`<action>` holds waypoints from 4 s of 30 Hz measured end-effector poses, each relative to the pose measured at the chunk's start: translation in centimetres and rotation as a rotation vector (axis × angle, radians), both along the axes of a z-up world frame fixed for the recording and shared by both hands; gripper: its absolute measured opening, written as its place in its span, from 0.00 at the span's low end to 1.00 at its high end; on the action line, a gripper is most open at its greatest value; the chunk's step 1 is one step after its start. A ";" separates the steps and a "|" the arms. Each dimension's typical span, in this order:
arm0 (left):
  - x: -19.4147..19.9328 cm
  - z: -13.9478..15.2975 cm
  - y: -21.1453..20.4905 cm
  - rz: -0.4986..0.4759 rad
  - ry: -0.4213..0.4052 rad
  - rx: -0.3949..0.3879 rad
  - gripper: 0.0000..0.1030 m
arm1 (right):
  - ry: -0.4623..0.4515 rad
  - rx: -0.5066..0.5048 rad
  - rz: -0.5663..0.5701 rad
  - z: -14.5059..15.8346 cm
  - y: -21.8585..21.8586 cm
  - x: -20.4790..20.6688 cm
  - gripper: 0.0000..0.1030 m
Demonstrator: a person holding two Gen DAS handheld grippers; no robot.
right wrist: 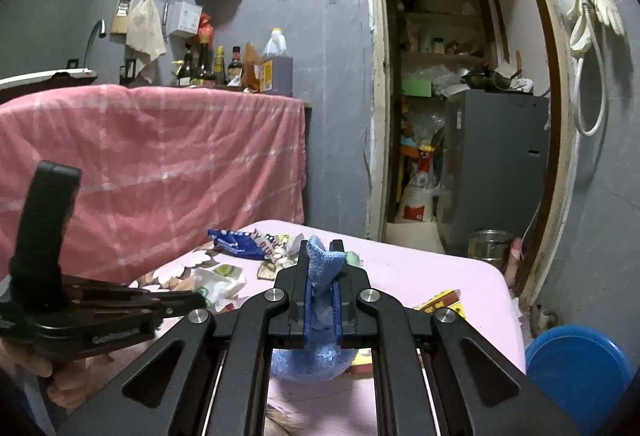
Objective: Collect trash
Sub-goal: 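Grasp the green-white wrapper with the left gripper while the right gripper grasps the blue towel, then carry the wrapper and towel over the blue basin and open both grippers, then move both tools back over the table toward the remaining trash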
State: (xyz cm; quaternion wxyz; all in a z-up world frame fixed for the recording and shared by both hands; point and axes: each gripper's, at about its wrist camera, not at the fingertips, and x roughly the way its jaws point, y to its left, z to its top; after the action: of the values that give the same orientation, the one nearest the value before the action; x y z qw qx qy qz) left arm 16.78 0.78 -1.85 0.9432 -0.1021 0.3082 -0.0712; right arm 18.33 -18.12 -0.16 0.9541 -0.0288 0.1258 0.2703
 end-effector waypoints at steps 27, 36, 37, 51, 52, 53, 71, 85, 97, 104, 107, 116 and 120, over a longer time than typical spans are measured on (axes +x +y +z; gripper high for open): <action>3.7 3.7 -15.3 -0.255 -0.206 -0.059 0.00 | -0.128 0.080 -0.383 3.5 -14.7 0.5 0.05; 6.7 2.9 -24.1 -0.343 -0.223 -0.080 0.00 | -0.071 0.077 -0.550 2.3 -22.8 1.9 0.05; 7.0 2.8 -25.1 -0.353 -0.224 -0.079 0.00 | -0.062 0.077 -0.562 2.0 -23.6 2.0 0.05; 10.5 -1.8 -33.1 -0.462 -0.076 0.009 0.00 | 0.135 0.158 -0.616 -1.7 -30.1 4.1 0.08; 10.6 -2.1 -33.2 -0.461 -0.066 0.017 0.00 | 0.145 0.159 -0.622 -1.9 -30.3 4.2 0.09; 10.7 -2.5 -33.3 -0.459 -0.057 0.018 0.00 | 0.157 0.160 -0.626 -2.1 -30.5 4.3 0.09; 10.1 -0.2 -29.0 -0.348 -0.101 -0.015 0.31 | 0.035 0.185 -0.657 -0.2 -29.9 2.2 0.57; 7.4 4.3 -19.9 -0.136 -0.247 -0.004 0.83 | -0.083 0.197 -0.610 2.5 -25.3 0.5 0.96; 3.7 5.6 -12.3 -0.024 -0.312 0.056 0.93 | -0.105 0.234 -0.538 3.5 -19.5 -1.3 1.00; 2.6 4.4 -7.8 0.043 -0.301 0.089 0.93 | -0.072 0.231 -0.470 2.8 -15.8 -1.3 1.00; 2.3 3.9 -5.9 0.069 -0.289 0.094 0.93 | -0.054 0.222 -0.438 2.4 -14.2 -1.1 1.00; 1.9 1.6 -1.5 0.118 -0.223 0.109 0.93 | 0.021 0.163 -0.360 0.8 -9.7 0.2 1.00; 2.2 0.3 -0.2 0.119 -0.179 0.108 0.93 | 0.082 0.108 -0.337 -0.2 -8.0 1.0 1.00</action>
State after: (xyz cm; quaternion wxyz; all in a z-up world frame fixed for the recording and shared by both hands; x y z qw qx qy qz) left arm 18.98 0.54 -1.55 0.9736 -0.0623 0.2196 -0.0074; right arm 19.35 -26.09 -0.39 0.9801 0.0551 0.1532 0.1139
